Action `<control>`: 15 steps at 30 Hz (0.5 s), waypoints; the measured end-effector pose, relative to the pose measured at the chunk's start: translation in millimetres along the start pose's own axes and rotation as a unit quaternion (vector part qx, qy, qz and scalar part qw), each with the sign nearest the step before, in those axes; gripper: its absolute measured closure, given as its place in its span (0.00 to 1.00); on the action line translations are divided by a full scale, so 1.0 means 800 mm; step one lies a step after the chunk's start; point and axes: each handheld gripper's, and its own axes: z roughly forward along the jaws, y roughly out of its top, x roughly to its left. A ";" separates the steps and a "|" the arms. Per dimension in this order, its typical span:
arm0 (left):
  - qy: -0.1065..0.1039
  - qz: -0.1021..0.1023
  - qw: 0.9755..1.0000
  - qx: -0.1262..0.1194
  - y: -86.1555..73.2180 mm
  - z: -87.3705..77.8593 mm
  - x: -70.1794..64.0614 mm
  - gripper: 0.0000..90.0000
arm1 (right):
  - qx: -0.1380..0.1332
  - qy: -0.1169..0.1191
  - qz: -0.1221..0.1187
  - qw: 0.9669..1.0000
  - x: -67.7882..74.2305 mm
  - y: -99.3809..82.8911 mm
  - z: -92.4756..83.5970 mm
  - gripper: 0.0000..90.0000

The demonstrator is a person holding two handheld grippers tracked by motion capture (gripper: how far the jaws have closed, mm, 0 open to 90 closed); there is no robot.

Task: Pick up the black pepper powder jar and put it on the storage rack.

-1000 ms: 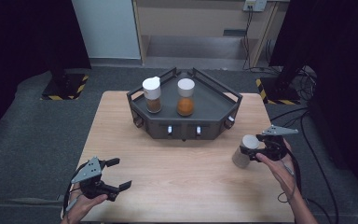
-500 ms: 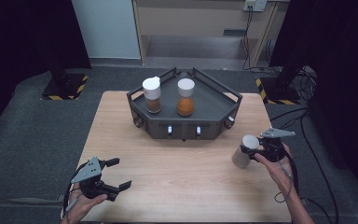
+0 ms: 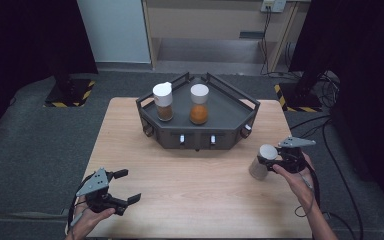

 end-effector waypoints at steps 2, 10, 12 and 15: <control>0.000 0.000 1.000 0.000 0.000 0.000 0.000 0.03 | 0.000 0.002 -0.002 1.000 -0.001 0.001 0.000 0.38; 0.000 0.000 1.000 0.000 0.000 0.000 0.000 0.03 | -0.004 0.017 -0.011 1.000 -0.006 0.008 -0.004 0.38; 0.000 0.000 1.000 0.000 0.000 0.000 0.000 0.03 | -0.005 0.022 -0.015 1.000 -0.006 0.012 -0.006 0.38; 0.000 0.000 1.000 0.000 0.000 0.000 0.000 0.03 | -0.005 0.035 -0.022 0.999 -0.010 0.020 -0.008 0.38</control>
